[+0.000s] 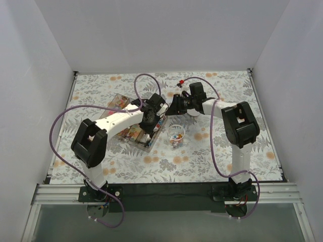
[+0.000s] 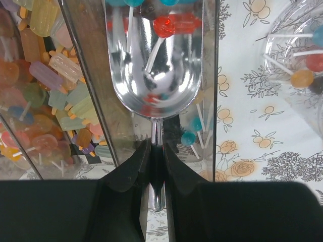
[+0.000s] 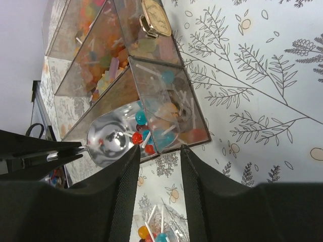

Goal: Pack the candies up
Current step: Scoop the fake candies from the storage box.

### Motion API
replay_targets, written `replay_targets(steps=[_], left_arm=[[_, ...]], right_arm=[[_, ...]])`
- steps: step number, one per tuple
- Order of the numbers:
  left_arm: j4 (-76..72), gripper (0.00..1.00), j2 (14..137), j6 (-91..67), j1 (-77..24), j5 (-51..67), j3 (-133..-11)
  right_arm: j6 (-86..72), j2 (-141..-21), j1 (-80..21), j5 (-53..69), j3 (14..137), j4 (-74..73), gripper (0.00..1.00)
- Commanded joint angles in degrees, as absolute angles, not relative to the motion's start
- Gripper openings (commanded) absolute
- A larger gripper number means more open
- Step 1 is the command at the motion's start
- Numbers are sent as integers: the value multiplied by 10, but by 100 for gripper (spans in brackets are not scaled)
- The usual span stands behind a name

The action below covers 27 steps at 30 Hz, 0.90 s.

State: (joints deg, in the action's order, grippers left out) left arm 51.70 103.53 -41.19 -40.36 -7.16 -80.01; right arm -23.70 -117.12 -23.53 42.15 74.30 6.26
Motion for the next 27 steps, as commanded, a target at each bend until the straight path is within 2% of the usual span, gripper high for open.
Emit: replay_targets(steps=[1,6,27], left_arm=[[469,0,978,-417,-405,-85,-772],[426,0,945,-420,-405,-94,-722],[385,0,822,-378,-405,-109,-627]], right_arm=[[-230,-1136,-247,439,729,84,46],[-222,-1107,-238,431,702,79,52],[-154,-945,-201,387,601,1,59]])
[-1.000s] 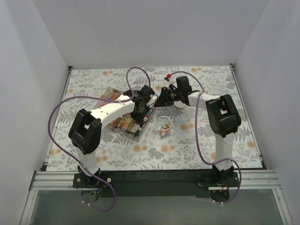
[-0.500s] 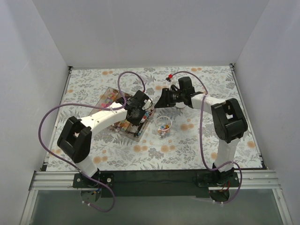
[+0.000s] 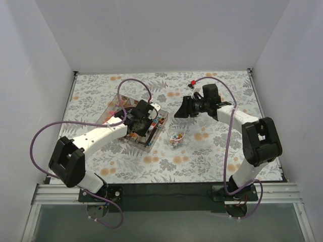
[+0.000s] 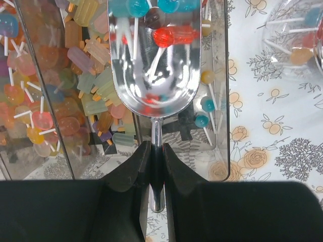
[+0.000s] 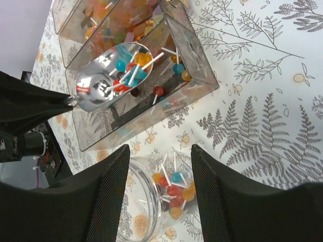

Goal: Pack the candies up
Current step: Scoop the fake candies from the storage box.

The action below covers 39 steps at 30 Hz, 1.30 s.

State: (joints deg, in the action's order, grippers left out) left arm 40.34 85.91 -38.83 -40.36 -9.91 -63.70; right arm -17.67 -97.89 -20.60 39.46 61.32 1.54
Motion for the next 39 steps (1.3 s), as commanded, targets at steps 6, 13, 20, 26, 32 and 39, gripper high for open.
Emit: replay_targets(steps=[6,13,20,26,32,39], left_arm=[[385,0,780,-358,-405,-93,-610],[384,0,739,-331,-405,-86,-585],[381,0,701,-312,-405,-61,-564],[400,0,693,-280,-406,-51,-575],[417,0,677,-246,-406,-27,-591],[444,0,668,-220,-419,-1,-617]], right_arm=[[-142,-893,-196,371,570,-31,59],[-133,-850,-193,359,537,-53,59],[-126,-817,-187,350,511,-66,59],[-120,-800,-183,345,499,-82,59],[-117,-781,-178,342,486,-90,59],[-114,-767,-167,339,472,-96,59]])
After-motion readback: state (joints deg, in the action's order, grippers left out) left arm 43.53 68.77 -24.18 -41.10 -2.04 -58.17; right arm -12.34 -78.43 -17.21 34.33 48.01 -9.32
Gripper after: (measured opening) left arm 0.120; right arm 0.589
